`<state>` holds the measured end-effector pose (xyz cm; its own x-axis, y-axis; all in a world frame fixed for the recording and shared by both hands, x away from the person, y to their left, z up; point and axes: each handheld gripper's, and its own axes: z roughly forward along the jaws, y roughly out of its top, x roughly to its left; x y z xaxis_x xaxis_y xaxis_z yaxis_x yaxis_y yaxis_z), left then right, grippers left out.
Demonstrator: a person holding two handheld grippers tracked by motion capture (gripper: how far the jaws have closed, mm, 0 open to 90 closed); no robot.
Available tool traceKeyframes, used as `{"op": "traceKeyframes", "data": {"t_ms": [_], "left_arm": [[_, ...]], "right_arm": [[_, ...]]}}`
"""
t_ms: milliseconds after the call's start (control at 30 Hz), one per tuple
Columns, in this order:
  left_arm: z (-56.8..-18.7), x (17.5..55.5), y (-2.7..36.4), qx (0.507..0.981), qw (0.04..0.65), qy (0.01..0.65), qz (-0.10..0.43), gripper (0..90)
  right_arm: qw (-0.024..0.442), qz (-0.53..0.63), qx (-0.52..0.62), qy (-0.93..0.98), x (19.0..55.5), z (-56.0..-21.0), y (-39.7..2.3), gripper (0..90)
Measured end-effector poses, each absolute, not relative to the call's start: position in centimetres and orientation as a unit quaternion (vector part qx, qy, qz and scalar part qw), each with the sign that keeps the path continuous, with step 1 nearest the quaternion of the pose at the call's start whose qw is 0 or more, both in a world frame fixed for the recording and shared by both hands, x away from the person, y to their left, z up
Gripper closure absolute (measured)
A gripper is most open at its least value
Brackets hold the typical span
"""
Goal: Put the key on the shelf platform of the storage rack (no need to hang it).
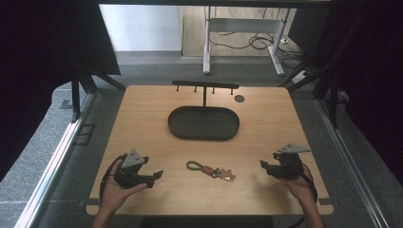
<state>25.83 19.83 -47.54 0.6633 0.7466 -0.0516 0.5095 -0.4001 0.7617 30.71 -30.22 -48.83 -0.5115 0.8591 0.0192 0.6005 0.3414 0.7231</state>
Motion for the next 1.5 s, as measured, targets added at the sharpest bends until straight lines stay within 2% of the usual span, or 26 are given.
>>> {"op": "traceKeyframes", "data": {"t_ms": [600, 1500], "left_arm": [[-47.5, 25.8, 19.9, 0.823, 0.393, 0.382, 0.151, 24.5], [-47.6, 25.9, 19.8, 0.822, 0.397, 0.38, 0.146, 24.5]], "right_arm": [[0.128, 0.299, 0.38, 0.866, 32.6, -45.3, -26.2, 39.0], [0.107, 0.24, 0.317, 0.911, 34.7, -42.4, -21.3, 40.9]]}}
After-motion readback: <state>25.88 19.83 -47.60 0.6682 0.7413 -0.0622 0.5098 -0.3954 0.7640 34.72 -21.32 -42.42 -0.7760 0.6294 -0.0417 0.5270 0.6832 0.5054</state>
